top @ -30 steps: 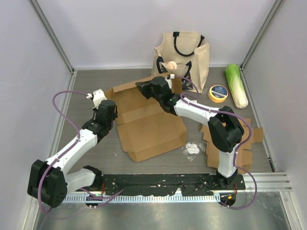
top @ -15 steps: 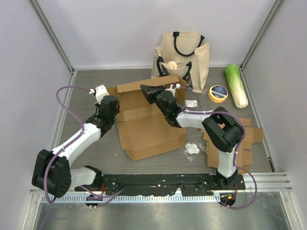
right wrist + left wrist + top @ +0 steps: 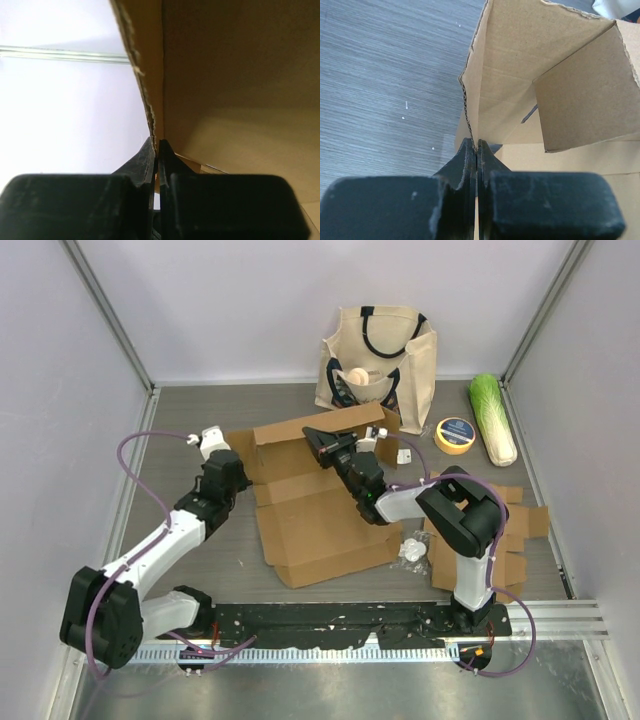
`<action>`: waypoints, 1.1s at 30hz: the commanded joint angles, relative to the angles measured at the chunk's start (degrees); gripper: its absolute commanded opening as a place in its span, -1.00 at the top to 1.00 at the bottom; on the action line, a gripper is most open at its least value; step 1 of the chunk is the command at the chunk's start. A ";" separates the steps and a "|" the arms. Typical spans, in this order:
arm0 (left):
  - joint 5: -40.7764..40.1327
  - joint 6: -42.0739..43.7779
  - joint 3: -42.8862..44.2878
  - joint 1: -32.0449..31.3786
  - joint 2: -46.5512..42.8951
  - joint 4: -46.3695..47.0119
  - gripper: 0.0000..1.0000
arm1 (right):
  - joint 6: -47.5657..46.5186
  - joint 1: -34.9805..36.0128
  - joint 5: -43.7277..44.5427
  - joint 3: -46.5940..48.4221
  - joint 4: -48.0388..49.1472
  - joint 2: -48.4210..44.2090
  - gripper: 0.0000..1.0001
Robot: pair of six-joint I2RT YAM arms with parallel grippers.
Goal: Fold the paper box
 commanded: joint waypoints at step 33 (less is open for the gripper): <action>22.75 -3.06 8.13 18.39 4.35 -2.13 1.00 | -16.14 3.62 -13.56 1.40 20.48 8.15 0.99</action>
